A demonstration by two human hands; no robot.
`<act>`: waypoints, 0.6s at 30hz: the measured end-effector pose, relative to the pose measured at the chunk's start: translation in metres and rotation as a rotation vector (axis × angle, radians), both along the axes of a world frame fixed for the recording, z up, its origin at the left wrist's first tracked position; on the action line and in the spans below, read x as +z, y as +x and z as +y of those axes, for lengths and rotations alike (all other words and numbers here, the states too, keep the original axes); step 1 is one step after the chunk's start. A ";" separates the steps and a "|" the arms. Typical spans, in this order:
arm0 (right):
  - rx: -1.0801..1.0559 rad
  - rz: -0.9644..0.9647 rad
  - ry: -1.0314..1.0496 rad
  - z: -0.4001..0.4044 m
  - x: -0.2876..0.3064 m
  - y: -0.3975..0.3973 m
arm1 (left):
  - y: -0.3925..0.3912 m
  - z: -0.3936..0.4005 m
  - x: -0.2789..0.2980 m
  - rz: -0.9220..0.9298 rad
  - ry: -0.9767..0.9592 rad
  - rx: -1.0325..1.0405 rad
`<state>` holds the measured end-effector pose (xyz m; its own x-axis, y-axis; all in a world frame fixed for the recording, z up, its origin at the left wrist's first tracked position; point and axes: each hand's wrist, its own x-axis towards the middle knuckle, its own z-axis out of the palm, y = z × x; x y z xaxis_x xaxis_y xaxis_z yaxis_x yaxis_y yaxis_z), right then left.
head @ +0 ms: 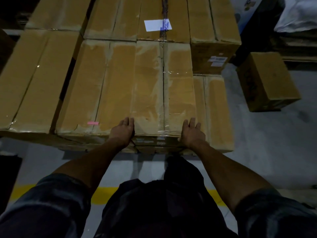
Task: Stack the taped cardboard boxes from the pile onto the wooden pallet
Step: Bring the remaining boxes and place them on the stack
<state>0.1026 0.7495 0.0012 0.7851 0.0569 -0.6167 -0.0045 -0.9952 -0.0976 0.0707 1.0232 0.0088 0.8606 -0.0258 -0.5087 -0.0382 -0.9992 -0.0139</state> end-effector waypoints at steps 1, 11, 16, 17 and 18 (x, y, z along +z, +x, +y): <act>0.003 -0.004 -0.004 0.000 0.000 0.001 | 0.000 0.001 0.000 -0.014 0.019 -0.027; 0.016 0.023 -0.011 0.001 0.005 0.003 | 0.000 -0.001 0.001 -0.037 0.037 -0.058; -0.014 0.090 0.048 -0.004 0.027 -0.001 | -0.005 -0.008 0.024 0.025 0.049 0.016; -0.023 0.081 0.060 -0.003 0.034 -0.006 | -0.010 -0.010 0.028 0.034 0.054 0.017; -0.038 0.063 0.080 -0.002 0.042 -0.012 | -0.017 -0.011 0.033 0.038 0.051 0.019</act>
